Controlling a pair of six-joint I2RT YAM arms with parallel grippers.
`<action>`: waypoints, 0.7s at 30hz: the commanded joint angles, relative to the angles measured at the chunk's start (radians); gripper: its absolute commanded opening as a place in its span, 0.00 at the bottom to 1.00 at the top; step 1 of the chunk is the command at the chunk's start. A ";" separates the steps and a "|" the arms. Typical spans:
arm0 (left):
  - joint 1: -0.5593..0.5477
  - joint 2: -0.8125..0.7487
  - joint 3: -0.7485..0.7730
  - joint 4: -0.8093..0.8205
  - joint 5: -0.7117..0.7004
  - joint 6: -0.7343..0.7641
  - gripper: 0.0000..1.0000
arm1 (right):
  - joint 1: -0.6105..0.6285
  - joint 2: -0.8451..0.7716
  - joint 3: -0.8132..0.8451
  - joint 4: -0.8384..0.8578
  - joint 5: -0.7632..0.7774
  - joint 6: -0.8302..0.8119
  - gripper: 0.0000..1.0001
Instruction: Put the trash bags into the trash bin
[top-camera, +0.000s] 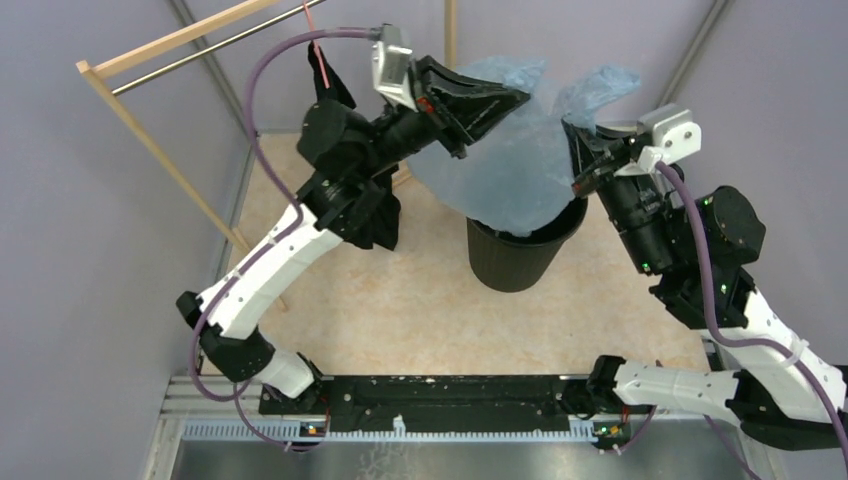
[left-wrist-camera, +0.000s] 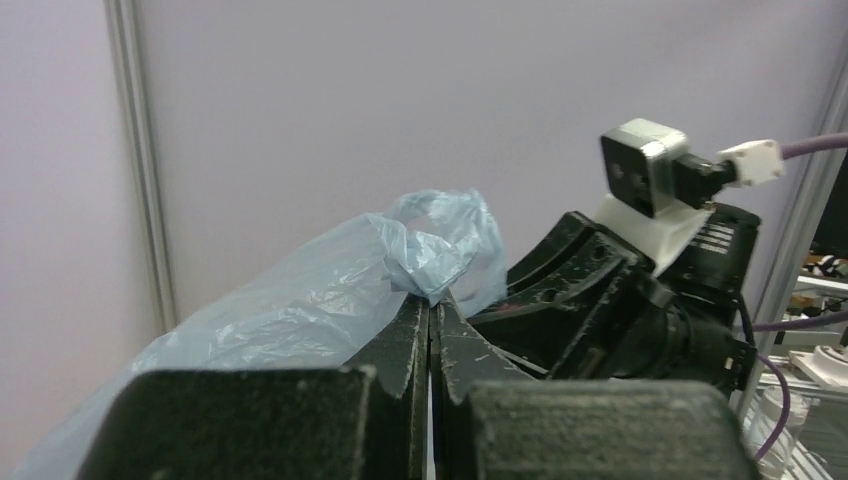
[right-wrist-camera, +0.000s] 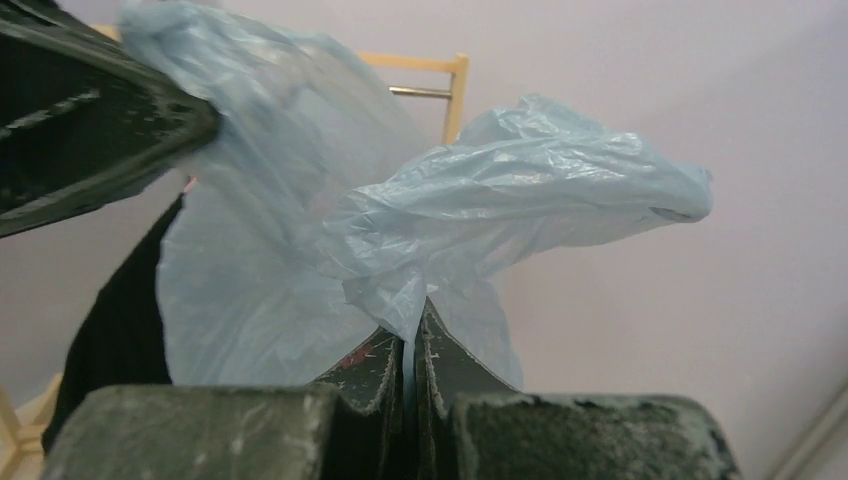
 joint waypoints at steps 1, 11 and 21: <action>-0.002 0.043 0.025 0.143 0.017 -0.087 0.00 | -0.010 -0.083 -0.078 -0.001 0.106 -0.042 0.00; -0.002 0.167 0.063 0.119 0.020 -0.193 0.00 | -0.011 -0.200 -0.235 -0.021 0.237 -0.048 0.00; -0.002 0.068 0.066 -0.232 -0.165 0.002 0.72 | -0.010 -0.240 -0.241 -0.121 0.223 0.008 0.00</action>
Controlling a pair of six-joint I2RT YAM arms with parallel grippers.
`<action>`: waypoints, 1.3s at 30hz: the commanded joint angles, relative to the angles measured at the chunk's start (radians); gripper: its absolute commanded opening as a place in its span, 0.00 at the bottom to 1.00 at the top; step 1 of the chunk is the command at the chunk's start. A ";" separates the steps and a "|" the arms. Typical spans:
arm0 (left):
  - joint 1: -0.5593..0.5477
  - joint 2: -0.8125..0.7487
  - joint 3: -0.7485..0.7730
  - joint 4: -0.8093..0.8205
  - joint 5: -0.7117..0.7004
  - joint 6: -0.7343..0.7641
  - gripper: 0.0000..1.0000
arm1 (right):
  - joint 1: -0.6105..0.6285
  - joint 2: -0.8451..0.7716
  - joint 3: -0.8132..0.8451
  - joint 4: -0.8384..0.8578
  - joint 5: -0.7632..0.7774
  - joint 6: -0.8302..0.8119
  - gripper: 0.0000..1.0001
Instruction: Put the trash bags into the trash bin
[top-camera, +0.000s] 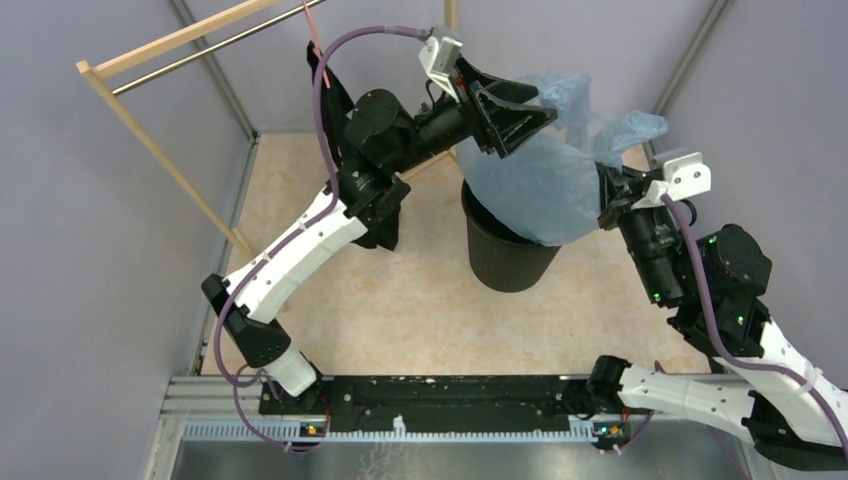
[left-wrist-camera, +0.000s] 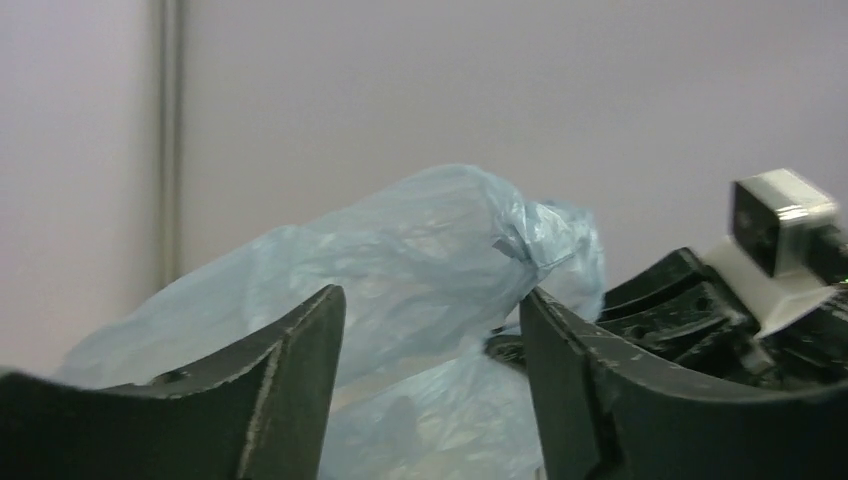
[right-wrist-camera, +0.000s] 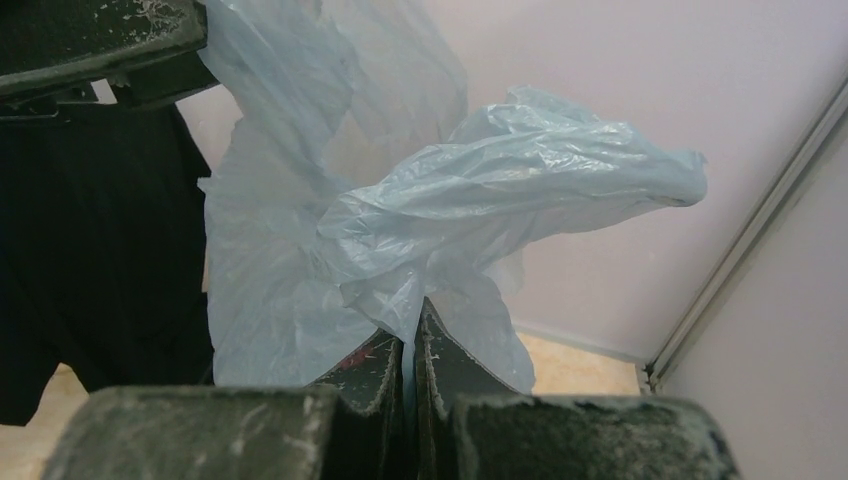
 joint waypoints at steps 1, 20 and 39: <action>-0.002 -0.109 0.033 -0.217 -0.130 0.124 0.78 | -0.008 -0.031 0.003 -0.052 0.024 0.027 0.00; 0.000 -0.552 -0.400 -0.474 -0.558 0.169 0.98 | -0.008 -0.085 0.010 -0.140 0.073 0.083 0.00; 0.035 0.224 0.307 -0.474 -0.783 0.372 0.94 | -0.008 -0.092 -0.006 -0.245 -0.177 0.209 0.00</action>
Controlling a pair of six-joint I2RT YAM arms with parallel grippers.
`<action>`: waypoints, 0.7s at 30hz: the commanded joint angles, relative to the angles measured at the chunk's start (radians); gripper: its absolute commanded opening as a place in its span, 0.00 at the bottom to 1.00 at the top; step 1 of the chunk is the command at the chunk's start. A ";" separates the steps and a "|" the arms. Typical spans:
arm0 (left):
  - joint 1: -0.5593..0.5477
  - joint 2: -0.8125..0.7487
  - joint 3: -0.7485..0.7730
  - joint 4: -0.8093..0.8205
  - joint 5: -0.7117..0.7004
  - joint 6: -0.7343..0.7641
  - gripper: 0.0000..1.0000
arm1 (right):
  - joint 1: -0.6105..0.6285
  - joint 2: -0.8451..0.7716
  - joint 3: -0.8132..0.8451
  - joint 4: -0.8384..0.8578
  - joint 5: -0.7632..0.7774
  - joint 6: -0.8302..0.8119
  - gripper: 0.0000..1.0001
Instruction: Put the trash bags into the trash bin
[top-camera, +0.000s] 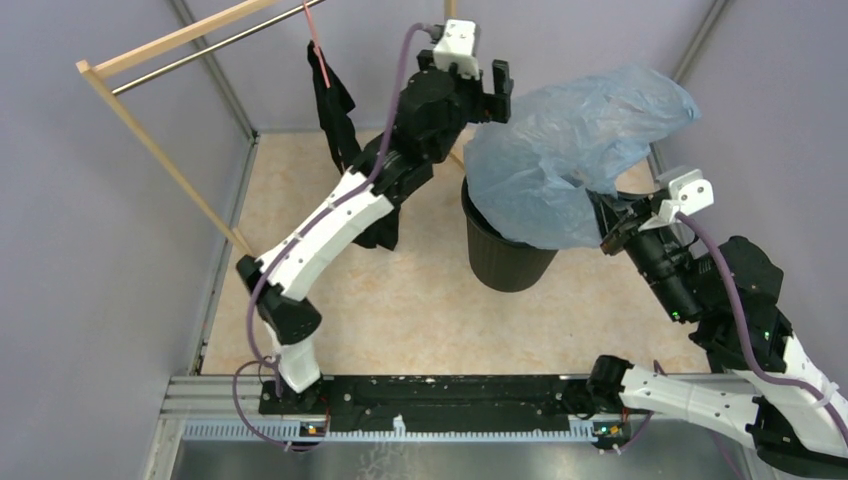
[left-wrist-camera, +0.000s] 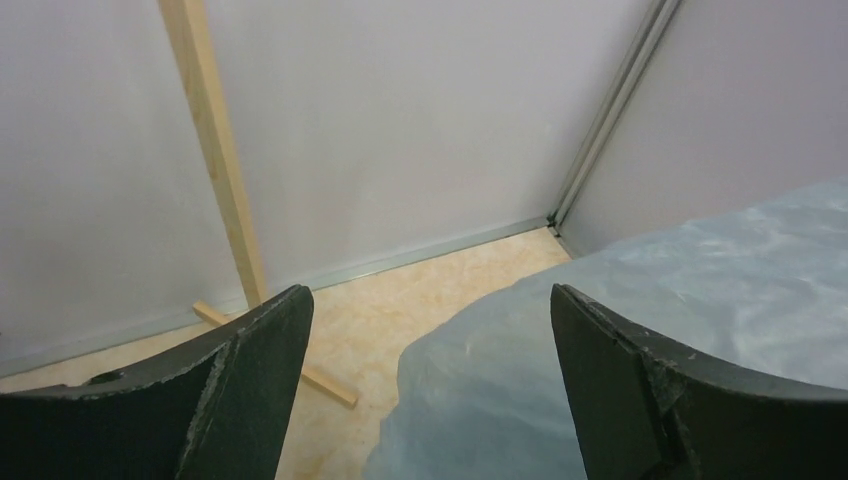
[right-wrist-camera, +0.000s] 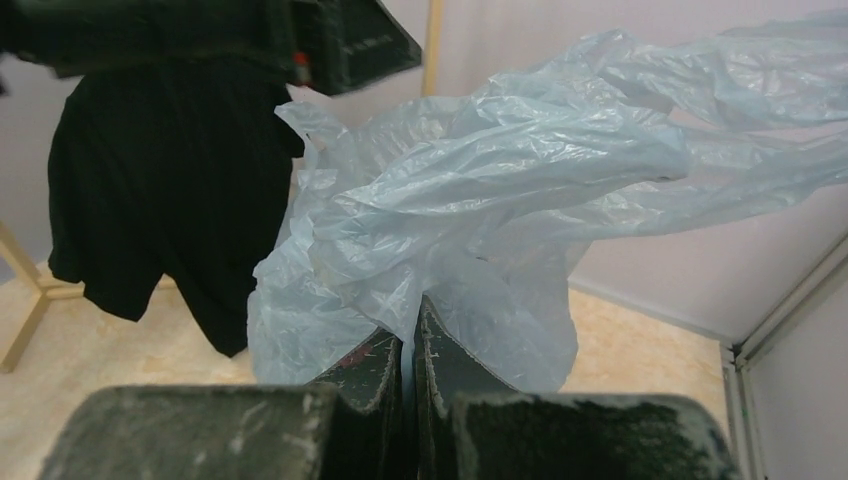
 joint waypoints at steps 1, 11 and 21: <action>0.027 0.116 0.102 0.019 0.072 0.030 0.92 | -0.008 0.000 -0.001 0.005 -0.054 0.035 0.00; 0.015 -0.045 -0.256 0.123 0.476 -0.082 0.46 | -0.008 0.007 -0.008 0.038 -0.054 0.032 0.00; 0.001 -0.015 -0.410 0.148 0.576 -0.288 0.38 | -0.008 0.098 0.037 0.131 0.212 0.045 0.00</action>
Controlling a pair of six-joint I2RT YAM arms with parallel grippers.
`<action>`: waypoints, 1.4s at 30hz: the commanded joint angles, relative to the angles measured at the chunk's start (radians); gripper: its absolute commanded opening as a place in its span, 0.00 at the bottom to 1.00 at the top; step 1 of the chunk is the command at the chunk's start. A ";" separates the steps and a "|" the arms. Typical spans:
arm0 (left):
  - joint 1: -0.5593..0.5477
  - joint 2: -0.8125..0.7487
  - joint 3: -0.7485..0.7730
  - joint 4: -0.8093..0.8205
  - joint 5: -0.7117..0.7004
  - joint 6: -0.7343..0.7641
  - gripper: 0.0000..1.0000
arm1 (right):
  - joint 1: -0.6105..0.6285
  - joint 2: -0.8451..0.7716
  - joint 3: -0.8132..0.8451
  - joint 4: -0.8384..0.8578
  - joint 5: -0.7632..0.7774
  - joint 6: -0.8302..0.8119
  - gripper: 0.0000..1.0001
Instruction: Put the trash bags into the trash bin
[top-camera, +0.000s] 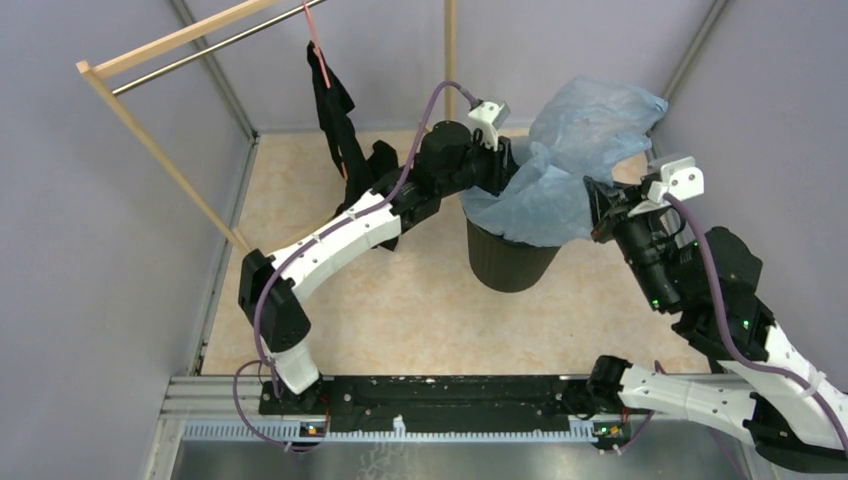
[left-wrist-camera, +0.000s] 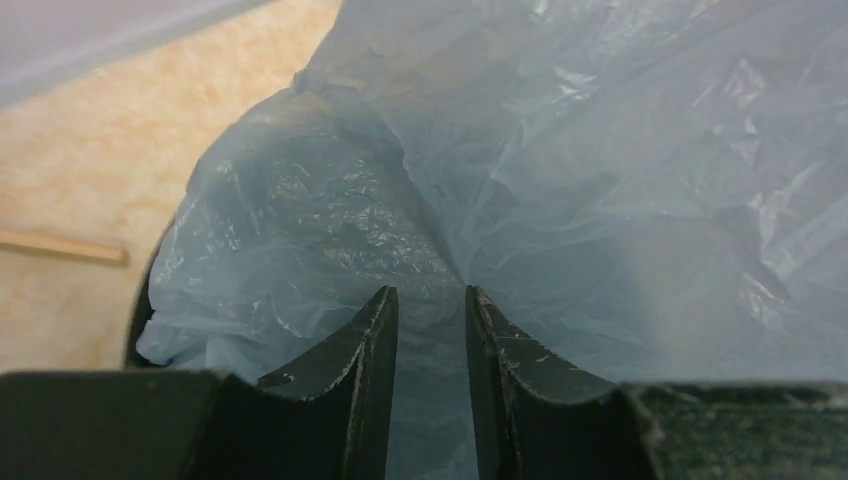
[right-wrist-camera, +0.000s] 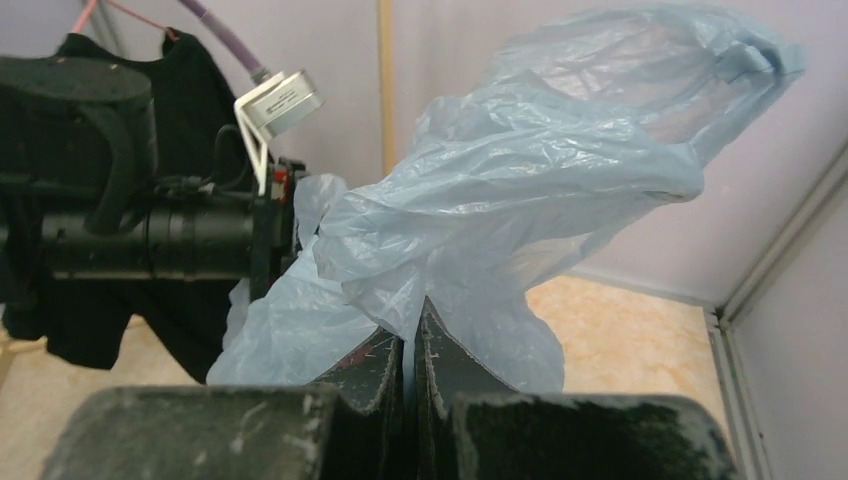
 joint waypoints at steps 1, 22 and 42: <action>-0.003 0.027 -0.015 0.073 0.061 -0.136 0.38 | -0.007 0.067 0.055 0.074 0.150 -0.004 0.00; -0.007 -0.302 -0.420 -0.088 -0.170 -0.238 0.35 | -0.079 0.171 -0.075 0.119 -0.165 0.076 0.00; -0.013 -0.582 -0.352 -0.205 -0.156 -0.080 0.88 | -0.080 0.110 -0.110 0.090 -0.375 0.133 0.00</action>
